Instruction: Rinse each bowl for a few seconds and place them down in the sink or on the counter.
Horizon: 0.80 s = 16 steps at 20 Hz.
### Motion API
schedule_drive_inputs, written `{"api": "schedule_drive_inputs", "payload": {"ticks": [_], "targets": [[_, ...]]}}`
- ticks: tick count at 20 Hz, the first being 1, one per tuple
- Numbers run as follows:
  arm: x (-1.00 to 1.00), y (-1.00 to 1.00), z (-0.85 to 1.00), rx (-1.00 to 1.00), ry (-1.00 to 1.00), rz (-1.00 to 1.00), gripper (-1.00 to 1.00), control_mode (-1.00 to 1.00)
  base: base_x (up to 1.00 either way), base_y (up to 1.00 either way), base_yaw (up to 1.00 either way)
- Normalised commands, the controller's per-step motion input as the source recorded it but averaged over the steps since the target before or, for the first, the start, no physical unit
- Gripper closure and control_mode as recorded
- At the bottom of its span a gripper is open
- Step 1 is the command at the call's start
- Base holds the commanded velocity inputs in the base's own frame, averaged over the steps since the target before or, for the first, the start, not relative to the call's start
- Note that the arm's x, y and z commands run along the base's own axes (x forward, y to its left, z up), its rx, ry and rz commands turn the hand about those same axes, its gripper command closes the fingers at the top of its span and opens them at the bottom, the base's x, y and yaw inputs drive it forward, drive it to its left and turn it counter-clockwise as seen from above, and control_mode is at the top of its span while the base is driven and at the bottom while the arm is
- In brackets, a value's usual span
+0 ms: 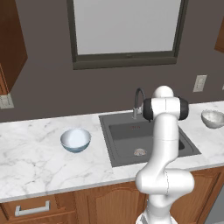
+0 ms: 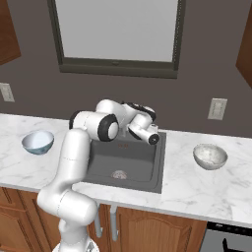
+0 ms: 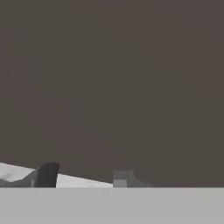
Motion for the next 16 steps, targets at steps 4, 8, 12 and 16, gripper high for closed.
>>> {"api": "schedule_drive_inputs", "payload": {"ticks": [4, 8, 12, 16], "targets": [[0.00, -0.51, -0.16, 0.06, 0.04, -0.06, 1.00, -1.00, 0.00, 0.00, 0.00], [0.00, -0.53, -0.15, 0.06, 0.03, -0.05, 1.00, -1.00, 0.00, 0.00, 0.00], [0.00, -0.54, -0.16, 0.06, 0.03, -0.05, 1.00, -1.00, 0.00, 0.00, 0.00], [0.00, -0.55, -0.16, 0.06, 0.03, -0.04, 1.00, -1.00, 0.00, 0.00, 0.00]]}}
